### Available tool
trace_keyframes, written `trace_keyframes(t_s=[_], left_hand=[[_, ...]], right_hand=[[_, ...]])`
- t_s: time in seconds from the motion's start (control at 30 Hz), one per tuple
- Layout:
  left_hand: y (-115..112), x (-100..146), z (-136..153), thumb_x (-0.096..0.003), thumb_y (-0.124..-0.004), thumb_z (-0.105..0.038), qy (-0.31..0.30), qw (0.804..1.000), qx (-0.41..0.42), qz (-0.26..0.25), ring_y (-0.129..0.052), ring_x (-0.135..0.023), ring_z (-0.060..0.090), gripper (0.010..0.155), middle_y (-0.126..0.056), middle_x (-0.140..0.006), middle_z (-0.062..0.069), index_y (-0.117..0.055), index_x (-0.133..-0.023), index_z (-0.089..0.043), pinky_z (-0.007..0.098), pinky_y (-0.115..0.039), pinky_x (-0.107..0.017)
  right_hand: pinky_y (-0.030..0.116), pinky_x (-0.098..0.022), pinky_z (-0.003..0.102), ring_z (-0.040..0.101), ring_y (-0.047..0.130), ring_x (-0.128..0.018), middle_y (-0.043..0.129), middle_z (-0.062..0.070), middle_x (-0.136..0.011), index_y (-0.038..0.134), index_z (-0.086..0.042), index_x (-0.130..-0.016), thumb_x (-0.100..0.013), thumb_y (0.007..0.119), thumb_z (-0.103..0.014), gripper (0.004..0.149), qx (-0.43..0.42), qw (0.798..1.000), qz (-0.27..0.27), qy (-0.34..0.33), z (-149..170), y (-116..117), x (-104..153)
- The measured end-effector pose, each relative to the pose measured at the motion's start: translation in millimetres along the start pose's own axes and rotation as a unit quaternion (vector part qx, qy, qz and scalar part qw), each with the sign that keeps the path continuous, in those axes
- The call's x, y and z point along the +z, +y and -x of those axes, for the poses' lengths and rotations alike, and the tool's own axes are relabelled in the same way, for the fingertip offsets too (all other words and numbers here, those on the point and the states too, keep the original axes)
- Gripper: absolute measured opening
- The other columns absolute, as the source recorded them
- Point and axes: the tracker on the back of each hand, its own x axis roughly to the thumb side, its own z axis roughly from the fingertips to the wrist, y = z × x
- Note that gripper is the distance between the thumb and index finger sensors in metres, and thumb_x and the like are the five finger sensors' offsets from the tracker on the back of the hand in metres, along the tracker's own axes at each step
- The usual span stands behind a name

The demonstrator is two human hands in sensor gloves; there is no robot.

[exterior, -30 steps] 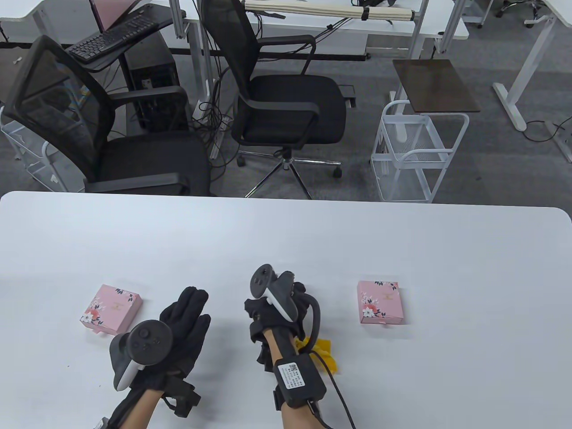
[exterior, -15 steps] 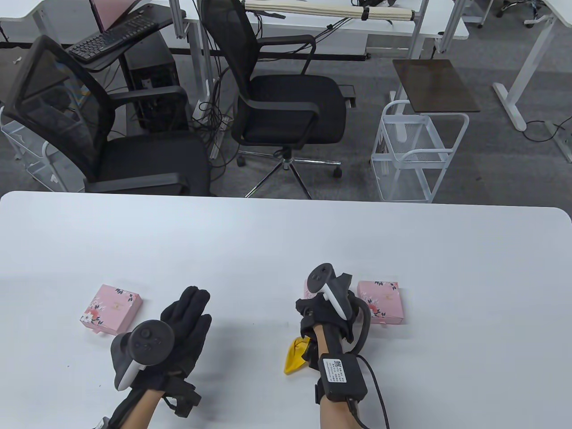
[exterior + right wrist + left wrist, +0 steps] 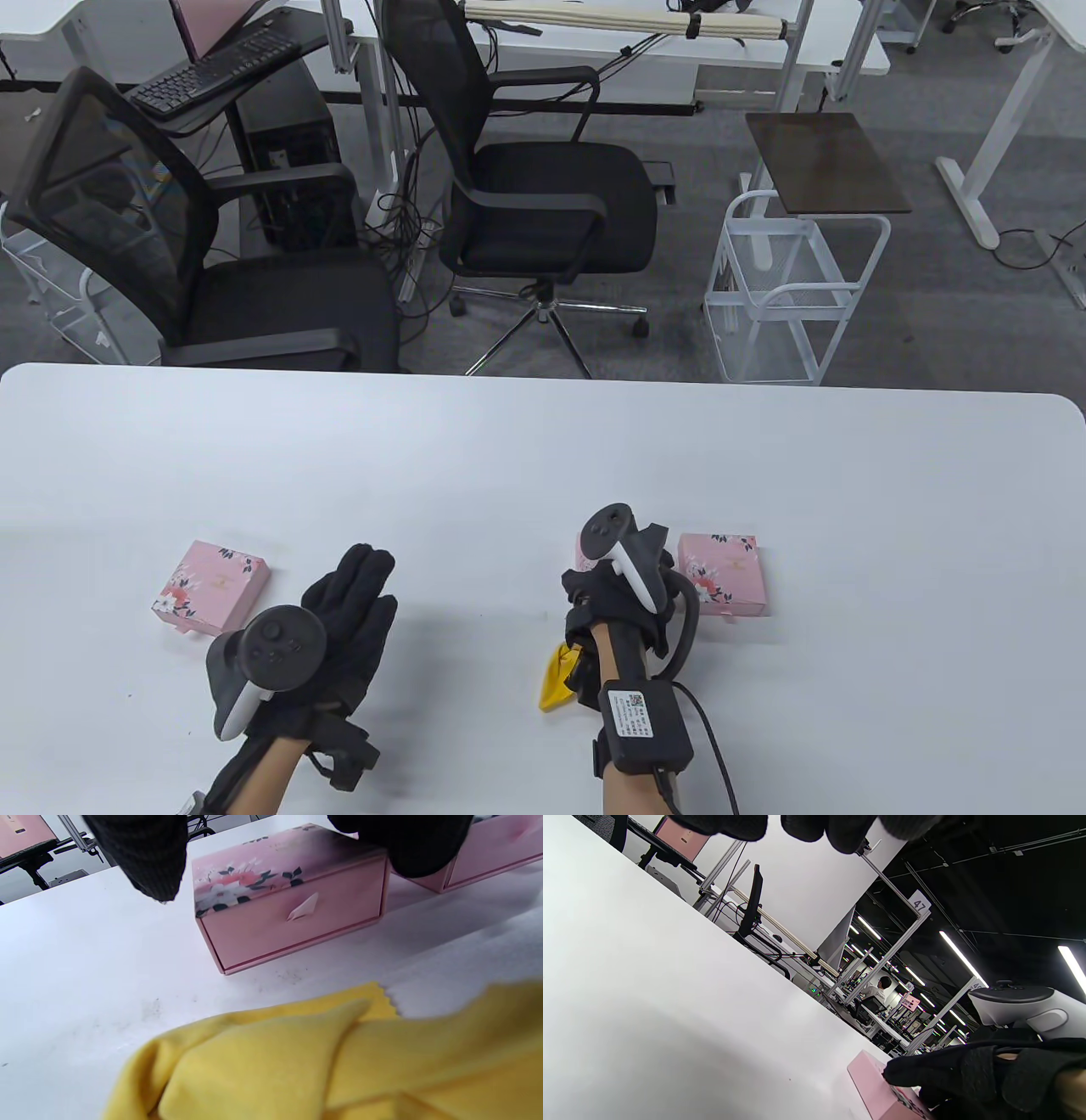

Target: Dust necklace

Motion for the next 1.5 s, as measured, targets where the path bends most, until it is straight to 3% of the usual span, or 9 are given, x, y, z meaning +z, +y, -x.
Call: trace_keyframes(t_s=[0.2,0.43,0.6,0.73,0.97,1.23,1.5], left_hand=[[-1.9,0.6,-1.0,-0.063,-0.055,-0.047,-0.004,1.0,-0.006,0.002,-0.04,-0.105,0.043,0.059,-0.036,-0.126,0.001,-0.045,-0.117,-0.027,0.059,-0.046,-0.076],[-3.2,0.8,-1.6,-0.063,-0.056,-0.047,-0.006,1.0,-0.011,0.003,-0.039,-0.105,0.043,0.059,-0.036,-0.126,0.001,-0.045,-0.117,-0.027,0.059,-0.046,-0.076],[2.4,0.5,2.1,-0.0624,-0.057,-0.049,0.001,1.0,-0.002,-0.006,-0.039,-0.105,0.042,0.06,-0.036,-0.126,0.001,-0.046,-0.117,-0.028,0.06,-0.045,-0.076],[6.1,0.4,7.2,-0.0603,-0.062,-0.055,0.007,0.999,-0.031,-0.009,-0.037,-0.107,0.042,0.065,-0.037,-0.127,0.0,-0.048,-0.118,-0.029,0.061,-0.043,-0.077],[33.3,-13.3,49.8,-0.0579,-0.067,-0.063,0.136,0.985,-0.108,-0.014,-0.027,-0.111,0.042,0.077,-0.028,-0.128,0.005,-0.038,-0.12,-0.028,0.063,-0.036,-0.079],[60.3,-24.1,123.4,-0.057,-0.067,-0.066,0.301,0.938,-0.167,0.045,-0.011,-0.111,0.043,0.087,-0.01,-0.126,0.013,-0.021,-0.12,-0.028,0.063,-0.025,-0.081],[62.3,-22.1,155.6,-0.0568,-0.066,-0.067,0.381,0.904,-0.178,0.078,0.002,-0.107,0.046,0.09,0.004,-0.121,0.016,-0.013,-0.118,-0.029,0.062,-0.015,-0.079]], right_hand=[[0.058,-0.066,0.072,0.073,0.05,-0.091,0.029,0.049,-0.111,0.021,0.014,-0.113,-0.066,0.077,-0.046,0.094,-0.004,0.999,0.041,-0.033,0.7,-19.4,19.2],[0.062,-0.065,0.069,0.069,0.057,-0.09,0.036,0.046,-0.112,0.028,0.011,-0.114,-0.066,0.077,-0.045,0.089,-0.018,0.985,0.113,-0.129,12.7,-31.2,68.9],[0.064,-0.064,0.067,0.067,0.061,-0.089,0.042,0.043,-0.111,0.033,0.009,-0.114,-0.066,0.077,-0.045,0.085,-0.073,0.964,0.146,-0.21,29.2,-8.6,113.3],[0.066,-0.063,0.066,0.064,0.066,-0.087,0.05,0.041,-0.11,0.041,0.007,-0.114,-0.065,0.079,-0.044,0.08,-0.078,0.953,0.185,-0.228,35.2,9.2,120.8],[0.065,-0.064,0.065,0.062,0.066,-0.088,0.05,0.039,-0.111,0.04,0.006,-0.114,-0.065,0.078,-0.044,0.079,-0.069,0.949,0.191,-0.24,38.8,9.9,126.7],[0.066,-0.063,0.064,0.062,0.067,-0.087,0.05,0.039,-0.11,0.041,0.005,-0.114,-0.065,0.077,-0.044,0.078,-0.072,0.951,0.189,-0.234,42.5,12.9,123.7],[0.066,-0.063,0.064,0.061,0.067,-0.087,0.051,0.039,-0.11,0.041,0.005,-0.114,-0.065,0.077,-0.044,0.078,-0.063,0.951,0.191,-0.236,41.2,14.1,124.2]])
